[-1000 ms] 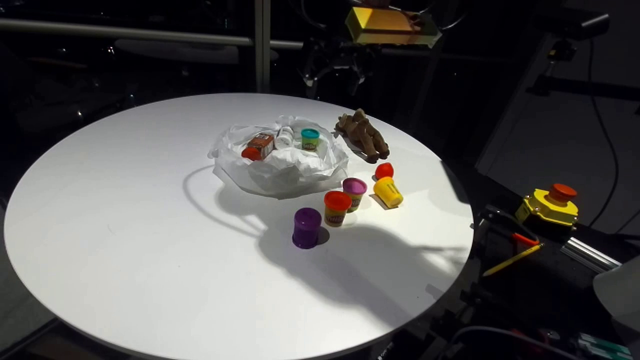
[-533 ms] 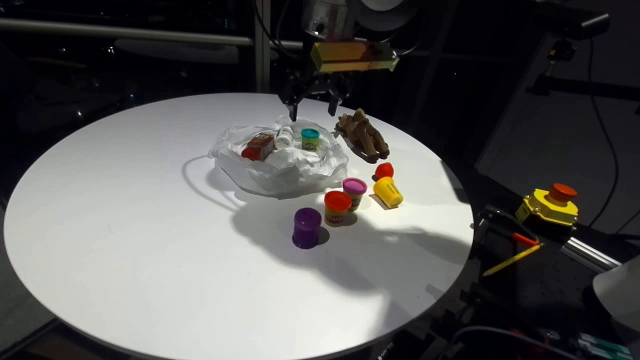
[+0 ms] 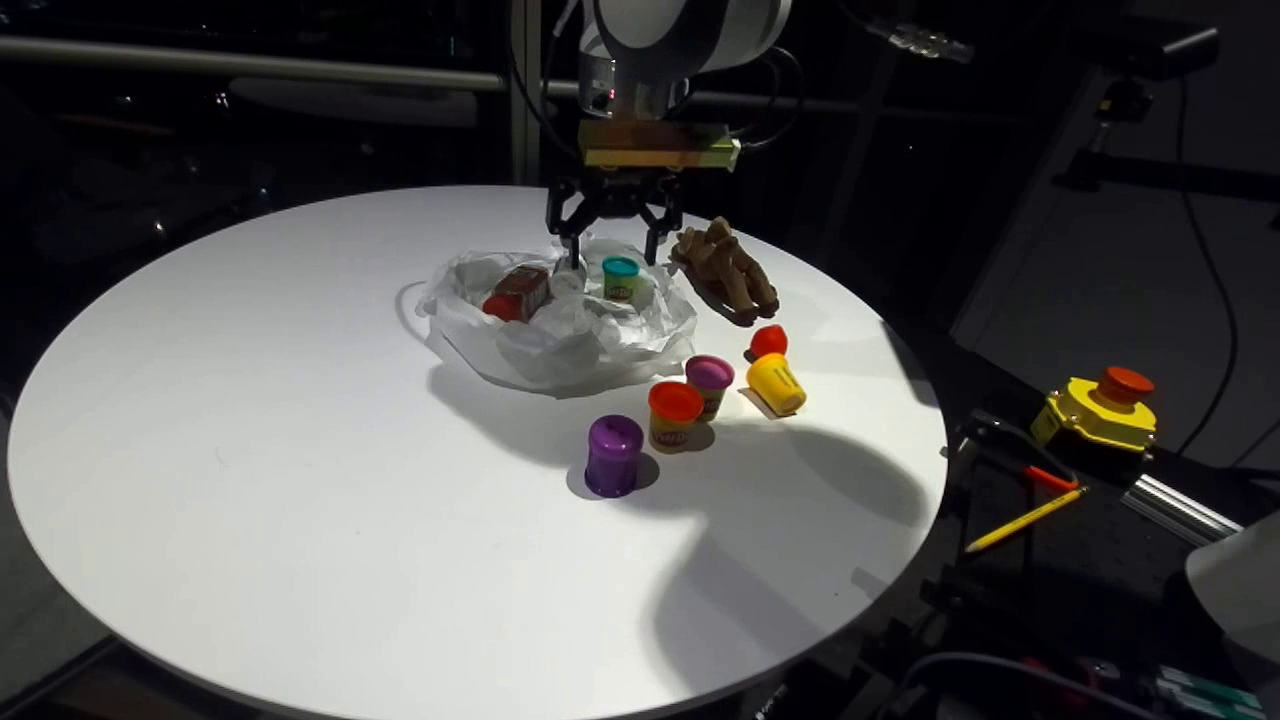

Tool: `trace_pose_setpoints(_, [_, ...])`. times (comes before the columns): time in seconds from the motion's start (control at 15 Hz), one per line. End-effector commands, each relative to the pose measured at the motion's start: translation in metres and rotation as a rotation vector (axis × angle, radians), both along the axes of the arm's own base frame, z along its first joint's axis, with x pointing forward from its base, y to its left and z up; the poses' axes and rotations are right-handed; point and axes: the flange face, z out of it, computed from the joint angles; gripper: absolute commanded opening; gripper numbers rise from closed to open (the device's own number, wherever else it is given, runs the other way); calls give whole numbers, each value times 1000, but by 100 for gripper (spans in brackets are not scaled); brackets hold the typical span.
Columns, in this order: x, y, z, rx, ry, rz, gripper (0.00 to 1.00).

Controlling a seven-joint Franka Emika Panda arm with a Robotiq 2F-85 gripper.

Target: Pick up all the objects from the plastic and put them on the table

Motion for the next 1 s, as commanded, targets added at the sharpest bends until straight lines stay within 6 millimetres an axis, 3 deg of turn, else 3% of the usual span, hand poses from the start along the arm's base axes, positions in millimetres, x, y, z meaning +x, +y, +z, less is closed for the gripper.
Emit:
trace_pose_setpoints(0.0, [23,-23,-2,14,5,-128,100])
trace_pose_setpoints(0.93, [49,-60,-29,56,-29,-397,100])
